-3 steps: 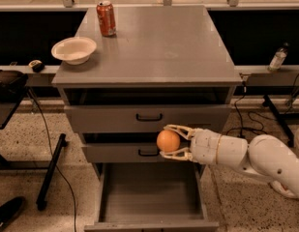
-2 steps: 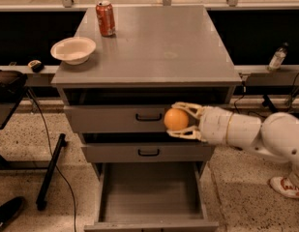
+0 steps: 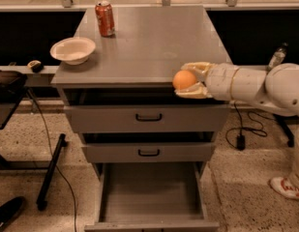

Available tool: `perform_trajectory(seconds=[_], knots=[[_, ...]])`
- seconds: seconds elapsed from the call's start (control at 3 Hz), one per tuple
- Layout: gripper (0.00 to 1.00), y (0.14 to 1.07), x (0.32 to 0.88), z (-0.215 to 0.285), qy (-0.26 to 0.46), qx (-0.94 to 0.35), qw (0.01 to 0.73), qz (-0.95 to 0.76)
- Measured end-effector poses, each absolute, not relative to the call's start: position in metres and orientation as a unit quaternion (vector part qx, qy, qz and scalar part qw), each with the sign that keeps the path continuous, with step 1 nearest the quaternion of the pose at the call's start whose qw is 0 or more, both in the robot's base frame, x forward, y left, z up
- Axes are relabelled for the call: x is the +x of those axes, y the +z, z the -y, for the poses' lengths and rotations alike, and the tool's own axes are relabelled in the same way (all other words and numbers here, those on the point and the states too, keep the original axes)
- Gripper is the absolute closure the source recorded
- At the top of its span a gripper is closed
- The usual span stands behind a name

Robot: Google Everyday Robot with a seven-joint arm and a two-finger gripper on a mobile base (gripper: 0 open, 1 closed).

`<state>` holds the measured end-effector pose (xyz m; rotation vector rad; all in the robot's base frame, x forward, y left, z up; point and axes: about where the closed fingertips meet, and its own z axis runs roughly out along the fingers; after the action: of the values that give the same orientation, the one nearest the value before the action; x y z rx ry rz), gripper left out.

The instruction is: Pick orange from bottom drawer and place on counter

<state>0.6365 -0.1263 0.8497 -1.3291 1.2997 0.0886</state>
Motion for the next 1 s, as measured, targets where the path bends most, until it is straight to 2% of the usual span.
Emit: perform_trajectory(seconds=[0.67,1.0], knots=[[1.0,0.867,0.663,0.141,0.034,-0.541,0.604,-0.585],[1.0,0.892,0.675,0.16,0.044,-0.508,0.629,-0.587]])
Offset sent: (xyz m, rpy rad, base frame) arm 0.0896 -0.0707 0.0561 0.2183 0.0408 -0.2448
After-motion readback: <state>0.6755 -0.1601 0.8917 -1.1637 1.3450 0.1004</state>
